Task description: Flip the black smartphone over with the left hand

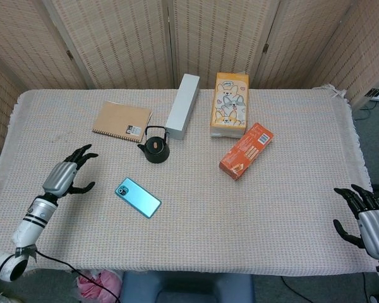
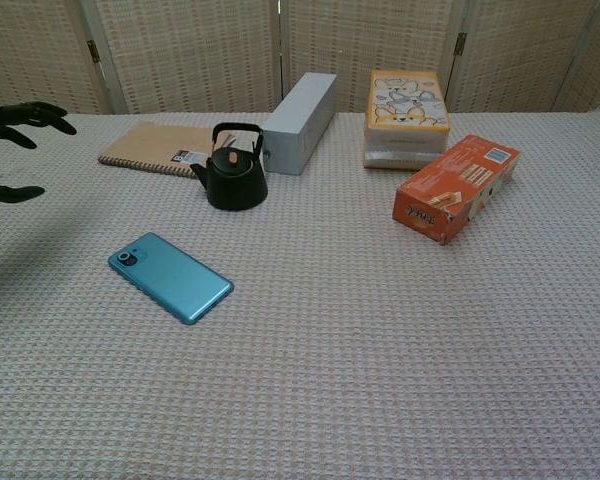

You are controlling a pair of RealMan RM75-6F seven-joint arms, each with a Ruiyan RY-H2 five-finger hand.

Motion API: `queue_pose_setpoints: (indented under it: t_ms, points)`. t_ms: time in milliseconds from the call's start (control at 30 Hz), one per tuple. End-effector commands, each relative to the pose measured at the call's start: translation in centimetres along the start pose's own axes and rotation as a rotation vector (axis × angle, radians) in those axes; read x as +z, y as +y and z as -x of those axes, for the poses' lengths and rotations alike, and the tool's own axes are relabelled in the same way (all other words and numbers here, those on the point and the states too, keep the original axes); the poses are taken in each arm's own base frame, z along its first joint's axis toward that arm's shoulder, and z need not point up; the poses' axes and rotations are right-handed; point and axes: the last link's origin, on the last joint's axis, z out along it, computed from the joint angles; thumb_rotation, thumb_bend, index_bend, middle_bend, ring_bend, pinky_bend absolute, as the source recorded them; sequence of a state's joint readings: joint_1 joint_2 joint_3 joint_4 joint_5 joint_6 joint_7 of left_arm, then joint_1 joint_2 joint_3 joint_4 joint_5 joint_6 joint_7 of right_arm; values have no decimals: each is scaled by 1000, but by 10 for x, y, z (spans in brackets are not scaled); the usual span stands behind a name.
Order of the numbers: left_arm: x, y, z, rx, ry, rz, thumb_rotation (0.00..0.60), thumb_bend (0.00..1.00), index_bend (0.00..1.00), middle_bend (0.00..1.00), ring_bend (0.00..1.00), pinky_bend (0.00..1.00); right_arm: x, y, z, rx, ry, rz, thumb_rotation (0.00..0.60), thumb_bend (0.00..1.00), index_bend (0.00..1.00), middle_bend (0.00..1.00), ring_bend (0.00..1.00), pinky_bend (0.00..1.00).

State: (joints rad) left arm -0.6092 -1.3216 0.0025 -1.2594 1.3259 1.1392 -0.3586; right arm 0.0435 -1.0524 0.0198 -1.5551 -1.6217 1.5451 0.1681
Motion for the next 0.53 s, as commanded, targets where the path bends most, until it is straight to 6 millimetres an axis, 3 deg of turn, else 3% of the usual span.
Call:
queue_pose_setpoints:
  t_ms: [33, 533]
  points:
    - [-47, -10, -20, 27, 134, -147, 600, 340, 213, 43, 39, 184, 1, 0, 1, 1, -2, -2, 600, 289, 188, 229, 124, 179]
    - [-146, -11, -17, 152, 262, -317, 600, 340, 227, 52, 46, 184, 11, 0, 9, 32, -12, -32, 600, 289, 189, 229, 124, 179]
